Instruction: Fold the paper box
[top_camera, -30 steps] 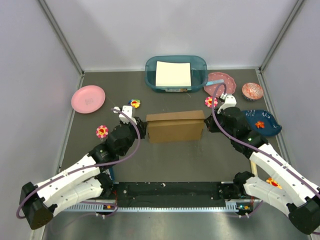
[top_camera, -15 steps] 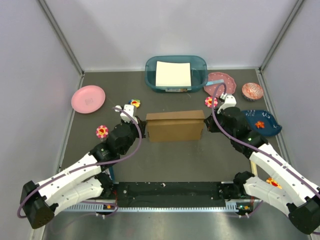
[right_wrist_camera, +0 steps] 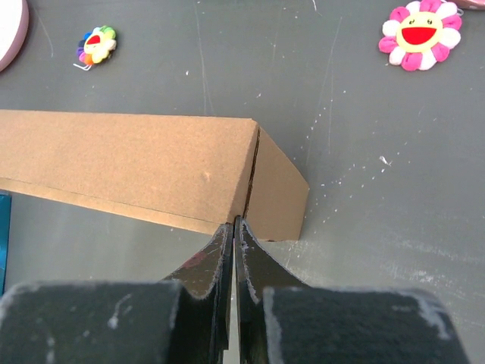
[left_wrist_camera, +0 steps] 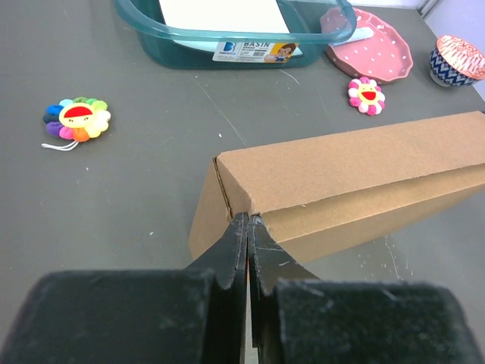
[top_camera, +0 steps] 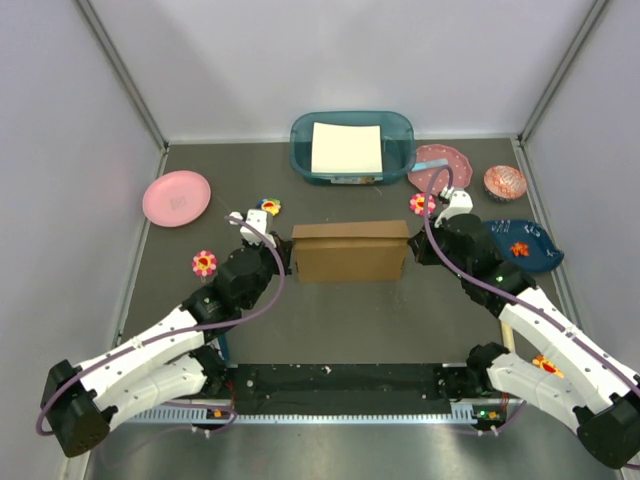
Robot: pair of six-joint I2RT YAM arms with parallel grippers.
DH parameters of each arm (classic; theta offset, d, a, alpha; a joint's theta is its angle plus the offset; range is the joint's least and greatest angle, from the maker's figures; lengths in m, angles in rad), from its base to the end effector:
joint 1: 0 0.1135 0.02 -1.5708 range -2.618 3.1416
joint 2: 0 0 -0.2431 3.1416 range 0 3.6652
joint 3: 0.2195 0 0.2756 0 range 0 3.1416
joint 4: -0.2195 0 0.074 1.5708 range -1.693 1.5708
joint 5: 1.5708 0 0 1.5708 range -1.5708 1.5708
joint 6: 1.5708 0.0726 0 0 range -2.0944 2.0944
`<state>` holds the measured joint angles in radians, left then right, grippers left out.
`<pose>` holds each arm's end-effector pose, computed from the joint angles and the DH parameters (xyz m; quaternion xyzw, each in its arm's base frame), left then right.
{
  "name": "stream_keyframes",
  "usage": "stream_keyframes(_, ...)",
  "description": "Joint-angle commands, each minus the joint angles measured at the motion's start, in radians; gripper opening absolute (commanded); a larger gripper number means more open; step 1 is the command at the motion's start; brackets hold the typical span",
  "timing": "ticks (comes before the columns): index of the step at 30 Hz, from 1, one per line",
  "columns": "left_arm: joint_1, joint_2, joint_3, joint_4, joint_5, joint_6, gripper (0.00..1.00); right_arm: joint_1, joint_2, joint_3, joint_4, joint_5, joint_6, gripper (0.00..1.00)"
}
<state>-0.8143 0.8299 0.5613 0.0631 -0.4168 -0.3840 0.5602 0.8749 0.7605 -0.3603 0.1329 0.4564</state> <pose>0.2057 -0.1752 0.2507 0.0346 0.7695 -0.2155 0.6002 0.2322 0.1343 0.2623 -0.0096 0.8523 0.2035 0.4817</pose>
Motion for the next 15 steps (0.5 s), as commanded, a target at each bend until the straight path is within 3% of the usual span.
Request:
stream_keyframes(1,0.001,0.041,-0.049,0.004,-0.013,-0.010,0.00,0.006,0.007,-0.020,-0.092,-0.026,0.008,0.00)
stream_keyframes(15,0.001,0.138,-0.162,-0.043,0.015,-0.161,0.00,0.007,-0.010,-0.033,-0.098,-0.030,0.010,0.00)
